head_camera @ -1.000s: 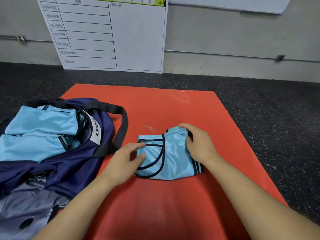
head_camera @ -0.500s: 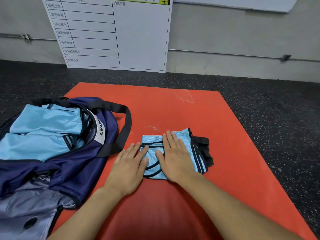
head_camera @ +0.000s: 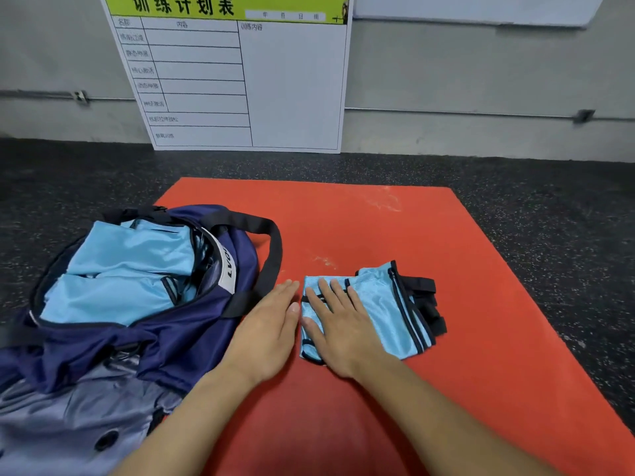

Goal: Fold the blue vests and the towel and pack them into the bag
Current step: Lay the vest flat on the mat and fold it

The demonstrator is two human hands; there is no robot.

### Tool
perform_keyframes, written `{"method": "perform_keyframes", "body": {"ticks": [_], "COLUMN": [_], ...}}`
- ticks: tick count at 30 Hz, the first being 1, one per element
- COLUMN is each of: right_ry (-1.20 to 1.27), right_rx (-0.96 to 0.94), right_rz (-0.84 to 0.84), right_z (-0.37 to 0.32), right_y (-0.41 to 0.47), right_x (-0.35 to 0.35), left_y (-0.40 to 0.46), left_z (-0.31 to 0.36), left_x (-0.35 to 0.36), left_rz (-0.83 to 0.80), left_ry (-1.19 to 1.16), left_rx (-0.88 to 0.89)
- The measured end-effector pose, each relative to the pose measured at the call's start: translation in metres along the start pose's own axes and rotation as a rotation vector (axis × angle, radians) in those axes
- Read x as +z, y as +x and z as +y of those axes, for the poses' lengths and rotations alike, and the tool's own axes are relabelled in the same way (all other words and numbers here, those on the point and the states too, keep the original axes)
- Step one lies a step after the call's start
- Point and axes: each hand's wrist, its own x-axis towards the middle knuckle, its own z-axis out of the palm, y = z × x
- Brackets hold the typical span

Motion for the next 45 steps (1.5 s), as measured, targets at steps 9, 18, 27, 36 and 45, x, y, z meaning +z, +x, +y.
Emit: {"method": "perform_keyframes", "body": {"ticks": [9, 18, 27, 36, 45], "right_ry": [-0.087, -0.198, 0.14, 0.44, 0.799], "right_rx": [-0.35, -0.359, -0.302, -0.097, 0.12], "right_rz": [0.253, 0.355, 0.09, 0.027, 0.119], "right_z": [0.01, 0.012, 0.064, 0.124, 0.131], "right_y": [-0.058, -0.061, -0.122, -0.183, -0.178], "right_x": [-0.022, -0.014, -0.053, -0.082, -0.077], "left_y": [0.067, 0.061, -0.024, -0.114, -0.098], "left_z": [-0.009, -0.023, -0.019, 0.029, 0.041], "left_x": [0.015, 0.013, -0.005, -0.013, 0.001], "left_rz": [-0.263, -0.277, -0.309, -0.284, -0.34], "left_ry": [0.124, 0.203, 0.341, 0.492, 0.292], "left_rx": [0.106, 0.112, 0.259, 0.572, 0.555]}}
